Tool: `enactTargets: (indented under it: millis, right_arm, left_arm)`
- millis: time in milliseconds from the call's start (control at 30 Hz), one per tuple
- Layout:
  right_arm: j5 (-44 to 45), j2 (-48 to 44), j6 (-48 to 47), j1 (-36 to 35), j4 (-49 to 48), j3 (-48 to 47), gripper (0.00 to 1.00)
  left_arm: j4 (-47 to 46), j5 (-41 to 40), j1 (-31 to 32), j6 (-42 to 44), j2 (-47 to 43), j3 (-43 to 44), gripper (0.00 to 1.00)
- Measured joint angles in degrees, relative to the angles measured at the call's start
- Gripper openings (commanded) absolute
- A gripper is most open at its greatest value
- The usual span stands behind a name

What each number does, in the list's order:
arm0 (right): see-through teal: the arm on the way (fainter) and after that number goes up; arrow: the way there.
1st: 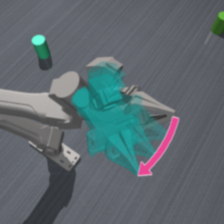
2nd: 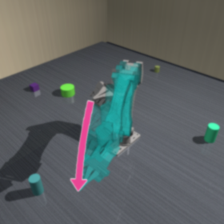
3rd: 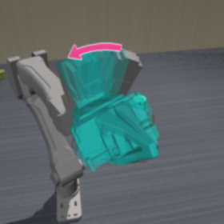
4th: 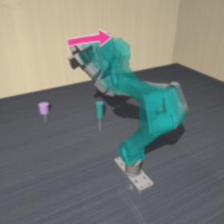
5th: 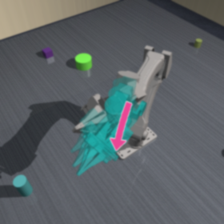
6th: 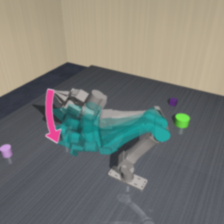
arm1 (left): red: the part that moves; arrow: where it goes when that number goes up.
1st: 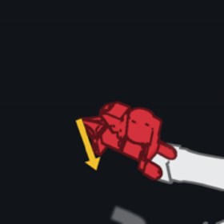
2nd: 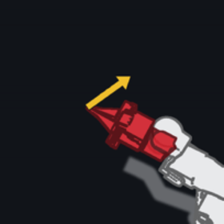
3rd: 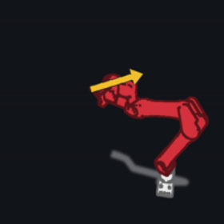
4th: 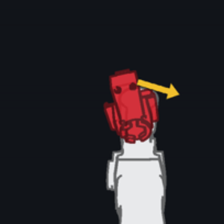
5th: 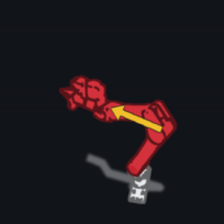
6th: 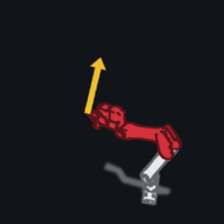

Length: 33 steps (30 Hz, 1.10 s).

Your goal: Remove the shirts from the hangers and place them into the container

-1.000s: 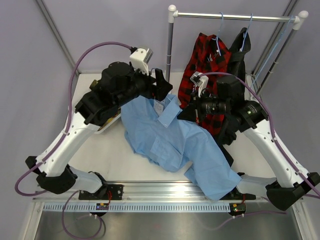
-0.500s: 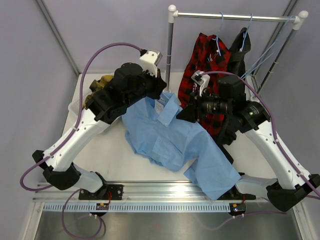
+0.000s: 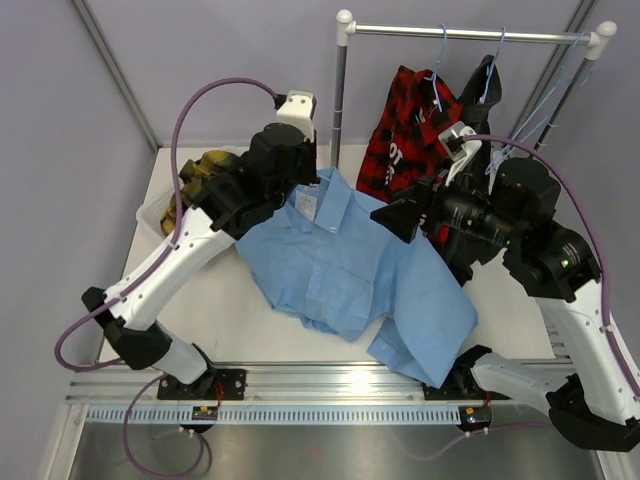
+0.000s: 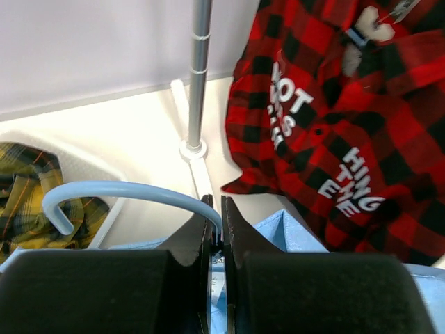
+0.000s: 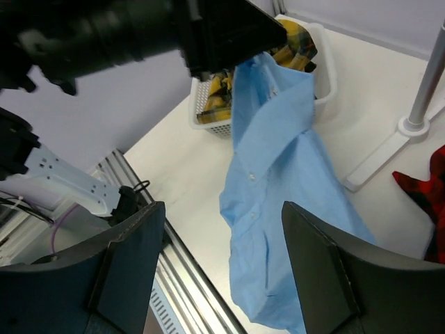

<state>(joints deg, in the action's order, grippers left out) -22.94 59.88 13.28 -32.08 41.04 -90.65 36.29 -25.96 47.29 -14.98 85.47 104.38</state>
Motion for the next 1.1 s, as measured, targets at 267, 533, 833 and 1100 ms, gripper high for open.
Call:
enactTargets:
  millis: [267,533,833,1100]
  right_arm:
    - [4.52,6.01,8.04,-7.06,-4.90,3.21,0.77]
    - [12.81,13.49,16.52,-8.46,-7.06,8.98,0.86]
    - [17.64,14.80,21.33,-8.48,-13.11,9.03,0.71]
    - [18.62,17.46,23.65,-8.50,-16.83,9.05,0.00]
  left_arm:
    - [0.07,-2.95,0.00,-1.53,5.92,2.12,0.00]
    - [0.07,-3.72,0.00,-1.57,5.86,2.75,0.00]
    - [0.02,-4.04,0.00,-2.12,3.43,1.27,0.00]
    - [0.02,-4.11,0.00,-2.82,1.57,-0.28,0.00]
